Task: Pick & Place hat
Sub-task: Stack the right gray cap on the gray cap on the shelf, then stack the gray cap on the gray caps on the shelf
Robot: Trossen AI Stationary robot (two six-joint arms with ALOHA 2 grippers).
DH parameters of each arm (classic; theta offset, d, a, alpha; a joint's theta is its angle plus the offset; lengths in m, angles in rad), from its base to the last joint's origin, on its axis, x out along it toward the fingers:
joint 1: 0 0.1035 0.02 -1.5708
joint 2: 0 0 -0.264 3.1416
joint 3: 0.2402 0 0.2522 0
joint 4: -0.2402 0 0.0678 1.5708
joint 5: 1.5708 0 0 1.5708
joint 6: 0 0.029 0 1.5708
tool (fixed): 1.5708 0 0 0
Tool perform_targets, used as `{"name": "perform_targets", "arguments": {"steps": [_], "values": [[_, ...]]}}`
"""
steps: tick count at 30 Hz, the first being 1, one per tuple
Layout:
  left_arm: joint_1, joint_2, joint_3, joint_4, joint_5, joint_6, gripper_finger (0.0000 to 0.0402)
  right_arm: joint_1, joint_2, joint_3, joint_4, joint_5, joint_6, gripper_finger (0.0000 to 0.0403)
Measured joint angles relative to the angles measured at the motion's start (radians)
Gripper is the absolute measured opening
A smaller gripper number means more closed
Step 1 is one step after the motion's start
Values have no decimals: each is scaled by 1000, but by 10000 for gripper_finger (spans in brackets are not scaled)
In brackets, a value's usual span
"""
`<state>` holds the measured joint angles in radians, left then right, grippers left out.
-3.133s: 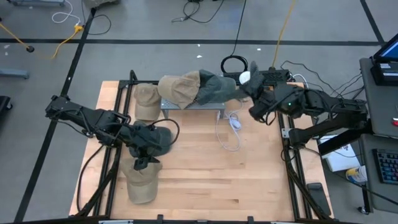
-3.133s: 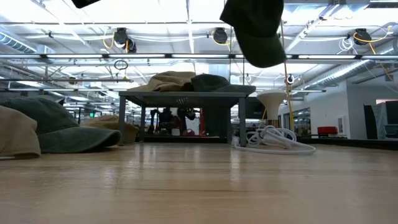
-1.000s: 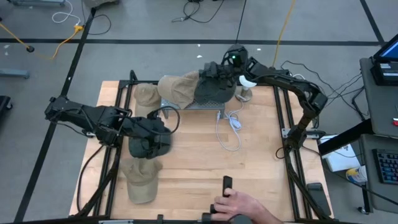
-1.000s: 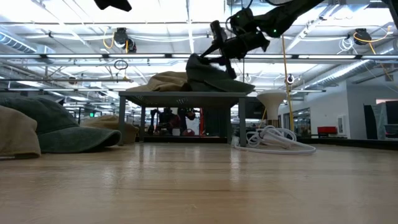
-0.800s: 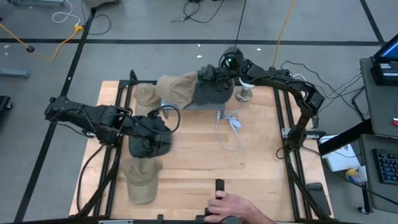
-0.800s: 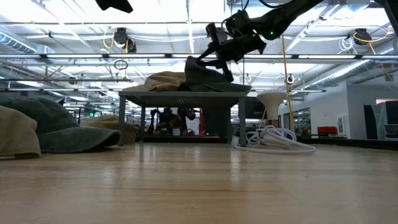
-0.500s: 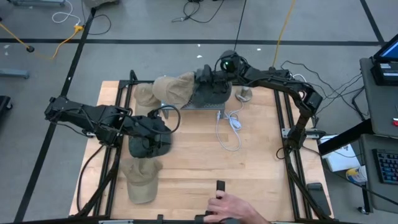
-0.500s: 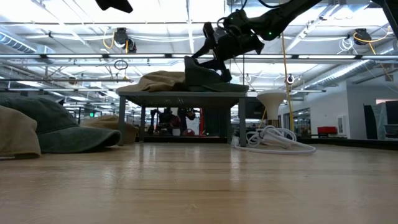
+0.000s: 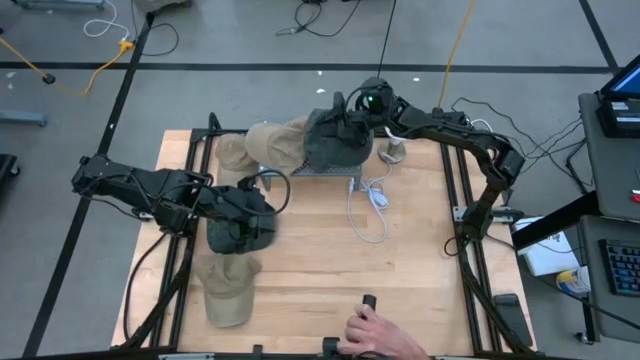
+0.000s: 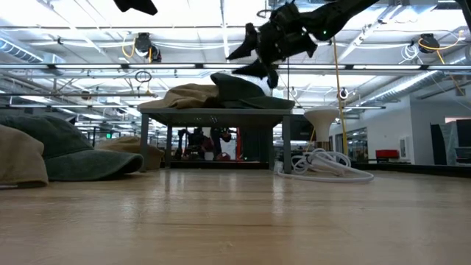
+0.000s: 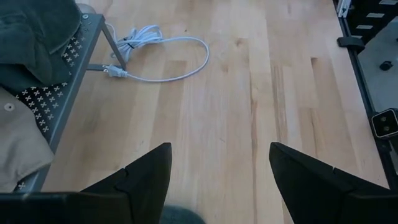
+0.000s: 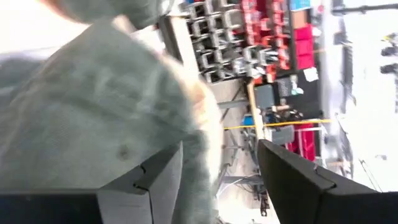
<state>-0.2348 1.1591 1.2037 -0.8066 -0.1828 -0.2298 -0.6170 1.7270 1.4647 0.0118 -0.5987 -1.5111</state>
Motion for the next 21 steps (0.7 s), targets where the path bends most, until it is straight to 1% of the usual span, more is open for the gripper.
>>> {"name": "perform_targets", "arguments": {"steps": [4,7,12,16,18,21], "values": [[0,0,0,2,-9,0,273,0,-37,1,17,9,138,203],[0,0,0,8,-33,0,273,10,-68,1,11,96,285,200],[0,0,0,8,-71,-23,273,45,-137,1,-3,300,657,203],[0,0,0,8,-83,-111,273,88,-196,2,-55,460,957,208],[0,0,0,8,-89,-165,273,105,-225,2,-100,498,1084,207],[0,0,0,8,-89,-246,273,132,-257,2,-162,494,1280,204]]}}
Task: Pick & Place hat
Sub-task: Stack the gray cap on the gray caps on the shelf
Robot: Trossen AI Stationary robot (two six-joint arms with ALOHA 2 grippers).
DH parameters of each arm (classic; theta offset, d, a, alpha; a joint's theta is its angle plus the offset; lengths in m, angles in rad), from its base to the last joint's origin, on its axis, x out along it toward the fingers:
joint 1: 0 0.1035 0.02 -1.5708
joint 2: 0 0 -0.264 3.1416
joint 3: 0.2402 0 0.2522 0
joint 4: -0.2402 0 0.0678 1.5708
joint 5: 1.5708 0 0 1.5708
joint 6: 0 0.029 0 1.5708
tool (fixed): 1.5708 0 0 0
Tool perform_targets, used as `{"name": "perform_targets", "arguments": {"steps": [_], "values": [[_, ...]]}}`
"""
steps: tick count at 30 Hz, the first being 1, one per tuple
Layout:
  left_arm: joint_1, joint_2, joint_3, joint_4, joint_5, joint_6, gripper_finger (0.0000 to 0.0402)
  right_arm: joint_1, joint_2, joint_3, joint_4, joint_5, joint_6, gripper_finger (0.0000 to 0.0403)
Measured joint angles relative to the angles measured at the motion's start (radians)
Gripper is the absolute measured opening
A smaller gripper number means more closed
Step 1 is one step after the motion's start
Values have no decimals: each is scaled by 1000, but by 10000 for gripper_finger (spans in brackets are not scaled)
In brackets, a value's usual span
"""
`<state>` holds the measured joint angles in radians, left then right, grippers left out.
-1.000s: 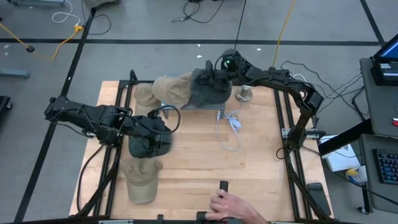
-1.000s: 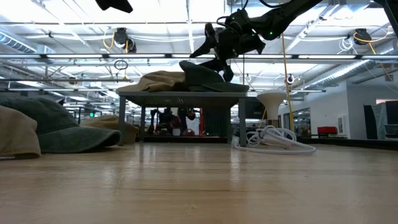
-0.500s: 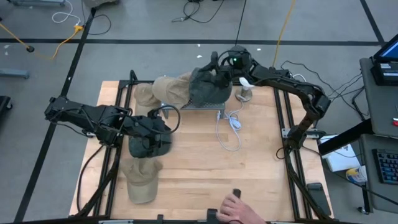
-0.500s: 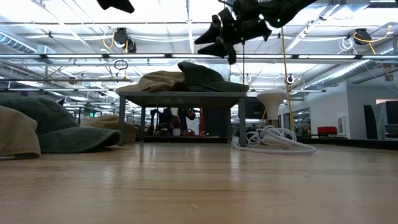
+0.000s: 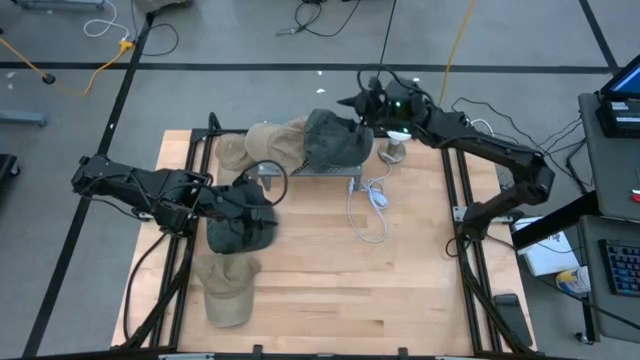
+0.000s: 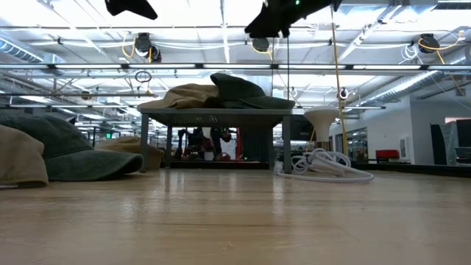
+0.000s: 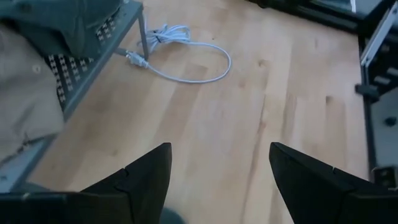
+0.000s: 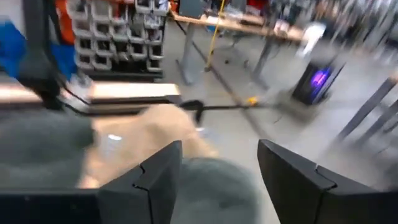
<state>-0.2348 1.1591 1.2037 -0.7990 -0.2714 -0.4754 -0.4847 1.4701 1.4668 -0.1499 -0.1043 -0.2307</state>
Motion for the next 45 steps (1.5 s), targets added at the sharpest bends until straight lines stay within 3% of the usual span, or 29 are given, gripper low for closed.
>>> {"name": "perform_targets", "arguments": {"steps": [5,11,18,23,28,33,41,45], "values": [[0,0,0,0,0,-133,273,54,-50,0,-125,-4,327,202],[0,0,0,-4,1,-359,273,164,-83,0,-259,-6,591,201],[-4,0,0,-14,131,-452,273,333,-77,0,-253,9,820,201],[-18,0,0,-81,147,-549,273,431,-61,-11,-249,140,941,197],[-13,28,1,-224,108,-779,273,484,-73,-83,-245,235,1035,196],[20,112,1,-294,97,-822,273,494,-92,-146,-209,207,1088,196],[102,315,1,-317,151,-861,273,520,-163,-154,-189,130,1008,196],[141,420,1,-322,234,-912,273,530,-229,-154,-171,129,961,196]]}}
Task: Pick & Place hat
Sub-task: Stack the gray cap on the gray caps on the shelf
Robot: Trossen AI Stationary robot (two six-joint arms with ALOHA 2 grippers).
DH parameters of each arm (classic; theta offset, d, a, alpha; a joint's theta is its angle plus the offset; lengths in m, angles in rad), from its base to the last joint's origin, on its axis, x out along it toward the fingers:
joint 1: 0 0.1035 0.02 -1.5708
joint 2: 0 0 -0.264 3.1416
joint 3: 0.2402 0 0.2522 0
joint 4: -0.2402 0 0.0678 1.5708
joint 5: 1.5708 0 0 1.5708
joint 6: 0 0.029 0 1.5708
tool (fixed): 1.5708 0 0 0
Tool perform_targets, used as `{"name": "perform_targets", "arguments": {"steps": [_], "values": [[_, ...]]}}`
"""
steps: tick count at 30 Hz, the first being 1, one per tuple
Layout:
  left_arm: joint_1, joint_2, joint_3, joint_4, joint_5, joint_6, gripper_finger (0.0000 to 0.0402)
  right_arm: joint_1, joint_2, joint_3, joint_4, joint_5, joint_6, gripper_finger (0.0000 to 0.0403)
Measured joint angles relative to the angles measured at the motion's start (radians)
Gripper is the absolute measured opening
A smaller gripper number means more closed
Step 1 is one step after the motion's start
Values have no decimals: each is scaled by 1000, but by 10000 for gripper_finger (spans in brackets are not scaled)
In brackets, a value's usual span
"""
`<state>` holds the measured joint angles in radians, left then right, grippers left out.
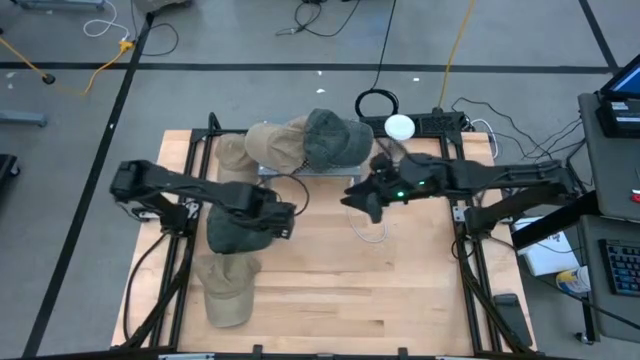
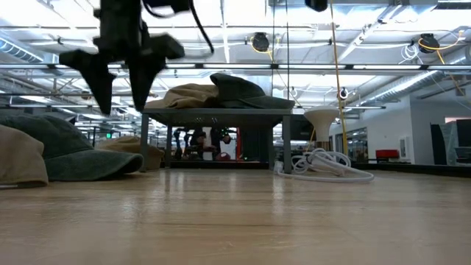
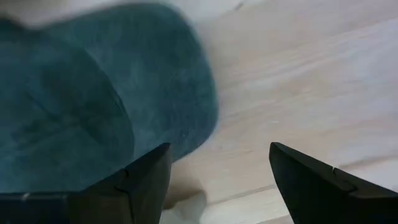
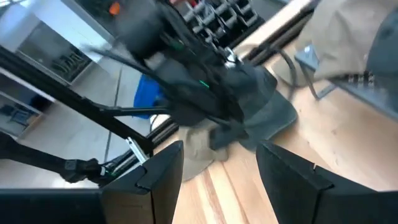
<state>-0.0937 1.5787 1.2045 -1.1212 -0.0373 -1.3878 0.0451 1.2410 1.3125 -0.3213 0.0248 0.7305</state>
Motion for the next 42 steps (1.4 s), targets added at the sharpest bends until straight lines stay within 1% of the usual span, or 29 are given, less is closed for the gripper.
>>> {"name": "perform_targets", "arguments": {"steps": [2,4,6,9,12,19,22,26,31,34,37,42], "values": [[19,47,0,9,41,-11,273,3,-36,0,-3,-1,-16,196],[34,93,2,24,58,-9,273,3,-70,0,0,-1,-33,196],[48,135,23,12,63,-9,273,3,-102,0,0,-2,-56,196],[65,188,78,-12,29,-9,273,3,-147,0,-5,-3,-110,196],[77,248,155,-84,2,2,273,3,-187,0,-9,-3,-162,196],[87,403,349,-360,-10,47,273,3,-243,0,-31,-3,-238,196],[87,439,395,-376,-16,46,273,3,-251,0,-35,-3,-268,196],[84,478,404,-377,-18,6,273,3,-251,0,-42,-4,-275,196],[77,512,404,-386,-72,-87,273,3,-251,0,-63,-4,-281,196],[78,514,404,-366,-83,-88,273,3,-251,0,-68,-4,-283,196],[79,513,404,-343,-120,-88,273,3,-252,0,-69,-5,-283,196],[67,519,393,-330,-140,-86,273,2,-252,0,-70,-34,-283,196]]}}
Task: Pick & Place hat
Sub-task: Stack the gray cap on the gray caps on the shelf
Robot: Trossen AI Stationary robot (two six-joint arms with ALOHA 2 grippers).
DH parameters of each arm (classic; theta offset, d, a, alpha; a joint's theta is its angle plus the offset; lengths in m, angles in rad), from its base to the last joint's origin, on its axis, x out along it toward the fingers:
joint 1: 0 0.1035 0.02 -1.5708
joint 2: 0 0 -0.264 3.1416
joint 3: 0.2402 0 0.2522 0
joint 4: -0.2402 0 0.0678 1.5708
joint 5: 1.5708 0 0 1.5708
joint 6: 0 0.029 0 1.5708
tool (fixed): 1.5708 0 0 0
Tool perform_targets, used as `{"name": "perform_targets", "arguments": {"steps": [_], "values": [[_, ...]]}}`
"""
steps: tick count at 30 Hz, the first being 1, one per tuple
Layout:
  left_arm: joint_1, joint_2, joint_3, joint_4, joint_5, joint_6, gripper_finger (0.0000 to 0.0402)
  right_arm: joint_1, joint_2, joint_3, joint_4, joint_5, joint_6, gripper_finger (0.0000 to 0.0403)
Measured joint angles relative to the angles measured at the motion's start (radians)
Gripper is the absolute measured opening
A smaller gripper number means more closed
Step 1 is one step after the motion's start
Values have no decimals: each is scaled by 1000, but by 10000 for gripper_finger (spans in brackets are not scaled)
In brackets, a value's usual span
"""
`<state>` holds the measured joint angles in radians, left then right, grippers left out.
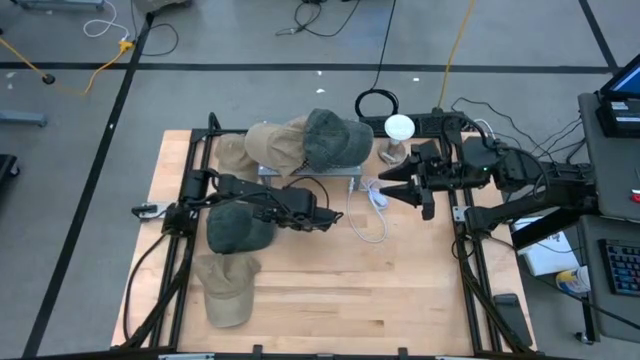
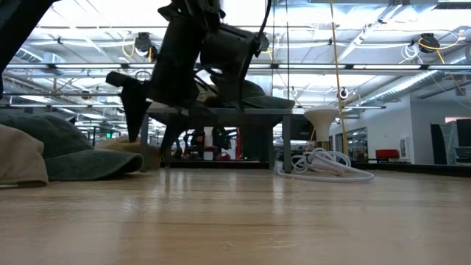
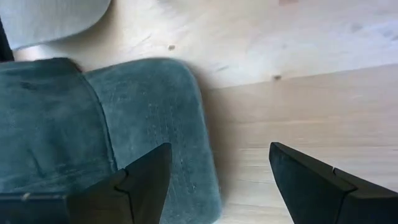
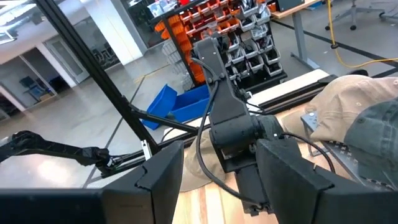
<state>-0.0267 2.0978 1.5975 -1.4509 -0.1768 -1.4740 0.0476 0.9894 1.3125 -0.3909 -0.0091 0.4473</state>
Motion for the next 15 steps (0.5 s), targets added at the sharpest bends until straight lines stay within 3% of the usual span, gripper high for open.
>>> {"name": "perform_targets", "arguments": {"steps": [15], "values": [[-23,10,-150,-39,30,-81,273,0,0,0,1,5,-27,196]]}}
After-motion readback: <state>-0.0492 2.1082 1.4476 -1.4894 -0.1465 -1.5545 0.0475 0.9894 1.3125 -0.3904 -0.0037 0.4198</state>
